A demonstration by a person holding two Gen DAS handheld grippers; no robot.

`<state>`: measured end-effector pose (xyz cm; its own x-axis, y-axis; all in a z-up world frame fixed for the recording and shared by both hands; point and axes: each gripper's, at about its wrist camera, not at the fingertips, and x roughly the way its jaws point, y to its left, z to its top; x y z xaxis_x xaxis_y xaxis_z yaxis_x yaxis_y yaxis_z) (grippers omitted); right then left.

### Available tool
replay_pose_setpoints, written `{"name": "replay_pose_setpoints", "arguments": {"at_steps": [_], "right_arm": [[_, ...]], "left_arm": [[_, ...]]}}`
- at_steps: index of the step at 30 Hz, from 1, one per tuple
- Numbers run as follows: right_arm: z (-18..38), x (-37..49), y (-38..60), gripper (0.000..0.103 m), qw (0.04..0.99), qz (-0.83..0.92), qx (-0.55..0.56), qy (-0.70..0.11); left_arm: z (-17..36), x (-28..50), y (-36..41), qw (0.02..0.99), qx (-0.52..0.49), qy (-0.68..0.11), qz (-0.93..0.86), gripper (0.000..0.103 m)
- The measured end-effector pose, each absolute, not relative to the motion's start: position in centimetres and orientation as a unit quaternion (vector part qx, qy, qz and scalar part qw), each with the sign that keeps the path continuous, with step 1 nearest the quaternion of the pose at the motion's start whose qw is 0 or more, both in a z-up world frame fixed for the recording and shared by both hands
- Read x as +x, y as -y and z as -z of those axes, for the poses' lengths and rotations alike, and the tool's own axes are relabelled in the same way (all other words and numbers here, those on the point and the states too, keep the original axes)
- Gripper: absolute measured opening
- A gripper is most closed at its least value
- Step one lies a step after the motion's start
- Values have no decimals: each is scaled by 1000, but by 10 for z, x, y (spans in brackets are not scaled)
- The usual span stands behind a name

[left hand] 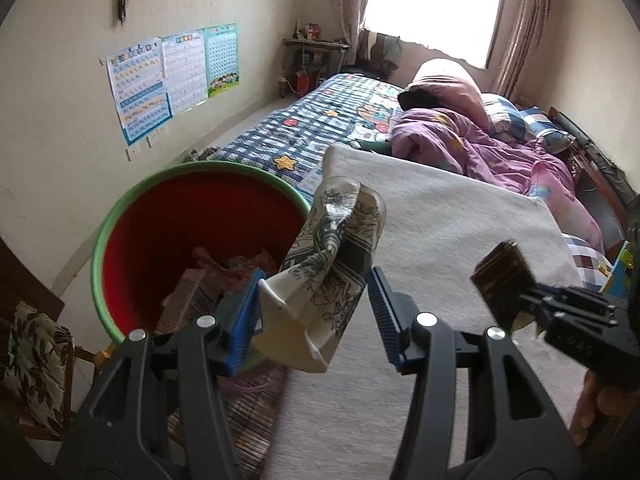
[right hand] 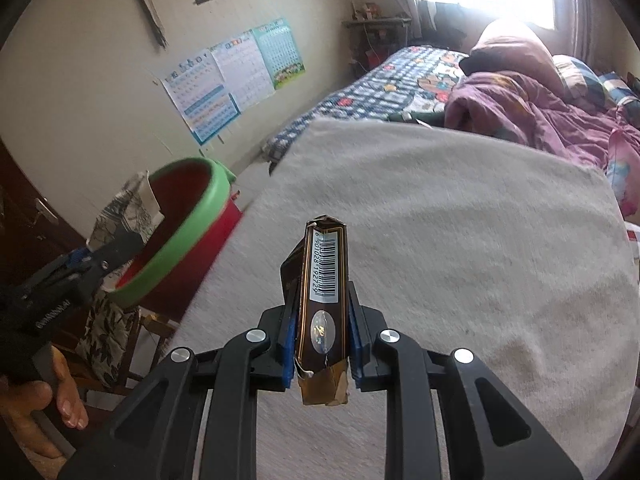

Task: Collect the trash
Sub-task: 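Carry the cup and brown bag in both tools over the red bucket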

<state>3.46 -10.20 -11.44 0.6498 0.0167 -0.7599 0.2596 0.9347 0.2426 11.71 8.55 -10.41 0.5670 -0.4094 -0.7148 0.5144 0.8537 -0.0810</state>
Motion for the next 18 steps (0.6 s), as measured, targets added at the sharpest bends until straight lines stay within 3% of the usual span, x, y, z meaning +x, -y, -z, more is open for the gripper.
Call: {"name": "replay_pose_setpoints", "arguments": {"at_steps": [18], "right_arm": [[92,84,60,20,908,15,139,-395]], "left_arm": [[99,147,-131,901,63,-373,211,50]]}}
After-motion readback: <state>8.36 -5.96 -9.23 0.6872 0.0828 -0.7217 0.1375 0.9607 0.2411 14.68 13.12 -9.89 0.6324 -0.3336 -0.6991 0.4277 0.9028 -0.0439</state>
